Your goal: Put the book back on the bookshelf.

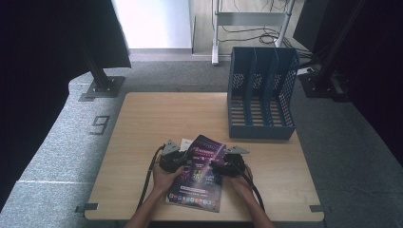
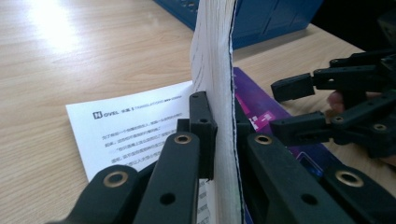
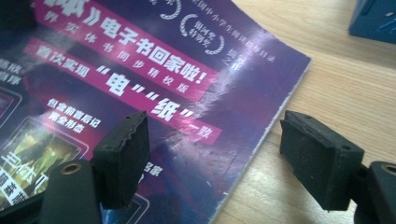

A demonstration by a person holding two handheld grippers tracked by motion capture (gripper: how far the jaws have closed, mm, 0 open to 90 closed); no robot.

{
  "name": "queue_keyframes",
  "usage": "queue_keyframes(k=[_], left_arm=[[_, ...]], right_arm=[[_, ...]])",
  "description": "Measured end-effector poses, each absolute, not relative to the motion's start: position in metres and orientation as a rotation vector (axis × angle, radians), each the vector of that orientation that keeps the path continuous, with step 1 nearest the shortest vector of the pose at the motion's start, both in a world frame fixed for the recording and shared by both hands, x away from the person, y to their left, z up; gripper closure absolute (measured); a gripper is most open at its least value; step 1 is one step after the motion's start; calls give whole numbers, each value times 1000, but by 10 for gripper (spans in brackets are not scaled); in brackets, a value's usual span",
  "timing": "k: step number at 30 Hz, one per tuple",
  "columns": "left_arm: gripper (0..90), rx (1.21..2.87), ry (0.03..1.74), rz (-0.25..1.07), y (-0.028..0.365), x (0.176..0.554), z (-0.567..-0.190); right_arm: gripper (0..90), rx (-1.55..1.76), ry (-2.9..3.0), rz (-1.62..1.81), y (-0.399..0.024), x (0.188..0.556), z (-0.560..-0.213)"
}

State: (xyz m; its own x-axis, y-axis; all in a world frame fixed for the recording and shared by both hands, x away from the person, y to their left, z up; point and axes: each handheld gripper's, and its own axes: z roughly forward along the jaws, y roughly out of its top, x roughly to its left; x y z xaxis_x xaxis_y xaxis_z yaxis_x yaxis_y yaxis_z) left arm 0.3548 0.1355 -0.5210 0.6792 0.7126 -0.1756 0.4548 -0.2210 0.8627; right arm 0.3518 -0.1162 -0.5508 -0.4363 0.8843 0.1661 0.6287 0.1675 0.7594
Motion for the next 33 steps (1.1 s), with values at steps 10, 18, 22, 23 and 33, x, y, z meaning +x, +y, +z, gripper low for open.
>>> queue_keyframes(k=[10, 18, 22, 23, 33], left_arm=[[863, 1844, 866, 329, 134, 348, -514], [863, 1818, 848, 326, 136, 344, -508], [864, 1814, 838, 331, 136, 342, -505], [864, 1817, 828, 341, 135, 341, -503], [864, 1803, 787, 359, 135, 333, -491]], right_arm=[[234, 1461, 2091, 1194, -123, 352, -547], [233, 1480, 2080, 1225, -126, 353, -545], [232, 1477, 2077, 1233, -127, 353, -544], [231, 1474, 2076, 1239, -127, 353, -544], [221, 1463, 2069, 1284, -130, 355, -541]])
